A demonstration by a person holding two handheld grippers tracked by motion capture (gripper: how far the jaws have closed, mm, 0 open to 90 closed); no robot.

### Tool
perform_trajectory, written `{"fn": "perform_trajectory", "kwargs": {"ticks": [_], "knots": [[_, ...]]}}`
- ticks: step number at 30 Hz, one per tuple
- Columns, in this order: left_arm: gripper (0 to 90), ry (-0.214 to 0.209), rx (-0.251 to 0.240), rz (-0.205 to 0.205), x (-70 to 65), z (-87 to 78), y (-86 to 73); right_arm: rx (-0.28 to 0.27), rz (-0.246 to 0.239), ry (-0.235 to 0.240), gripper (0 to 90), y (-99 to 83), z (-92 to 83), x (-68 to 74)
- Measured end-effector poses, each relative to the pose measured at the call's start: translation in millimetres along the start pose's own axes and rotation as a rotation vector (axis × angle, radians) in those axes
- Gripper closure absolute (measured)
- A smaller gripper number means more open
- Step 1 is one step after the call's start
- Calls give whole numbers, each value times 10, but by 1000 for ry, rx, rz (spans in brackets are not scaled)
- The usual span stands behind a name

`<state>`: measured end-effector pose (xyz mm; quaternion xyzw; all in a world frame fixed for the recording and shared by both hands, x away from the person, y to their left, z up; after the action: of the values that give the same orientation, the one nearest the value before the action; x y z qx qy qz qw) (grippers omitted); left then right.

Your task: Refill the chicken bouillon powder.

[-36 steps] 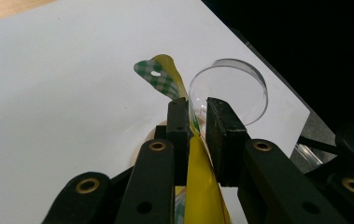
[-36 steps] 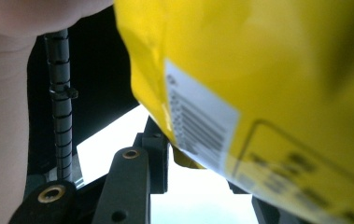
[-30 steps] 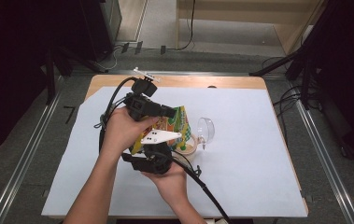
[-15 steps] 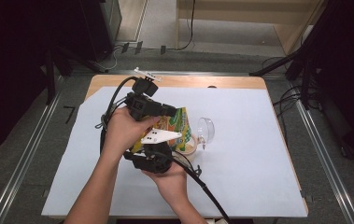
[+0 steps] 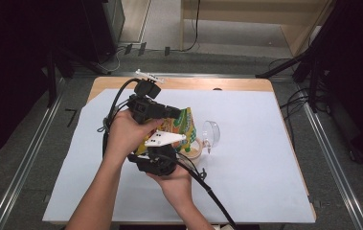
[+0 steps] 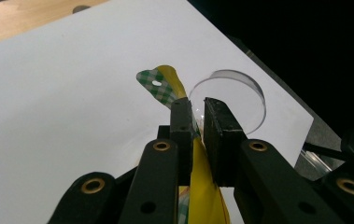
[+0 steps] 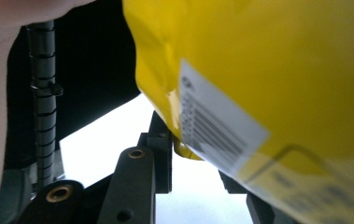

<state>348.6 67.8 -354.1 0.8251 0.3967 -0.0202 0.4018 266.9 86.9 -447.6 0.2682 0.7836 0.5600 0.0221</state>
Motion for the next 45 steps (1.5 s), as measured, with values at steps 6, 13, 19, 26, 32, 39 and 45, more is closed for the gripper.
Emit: {"fn": "perform_trajectory", "kwargs": {"ticks": [6,13,19,26,32,39,45], "knots": [[825,-1,-3,-8,42,-8,5,4,13,6,709,20,-6,-2],[824,-8,9,-10,46,20,0,9,21,7,708,8,-7,2],[824,-5,20,-10,38,53,-2,12,33,9,708,-6,-17,1],[824,-8,29,-2,22,82,0,11,38,2,713,-27,-29,-6],[823,-10,30,-3,21,88,0,9,39,1,713,-32,-32,-9],[822,-11,36,0,11,107,-5,7,42,0,716,-46,-35,-11],[822,-14,36,5,-3,120,-5,7,42,-3,722,-59,-43,-12]]}}
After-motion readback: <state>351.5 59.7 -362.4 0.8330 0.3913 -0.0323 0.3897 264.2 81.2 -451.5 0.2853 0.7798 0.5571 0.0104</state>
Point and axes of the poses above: each handheld gripper's, and its own axes: z roughly forward along the jaws, y roughly out of its top, x roughly to its left, the point moved 7 cm from there along z, roughly forward along the jaws, and after that the axes turned 2 degrees about -z, right-handed, at the moved point
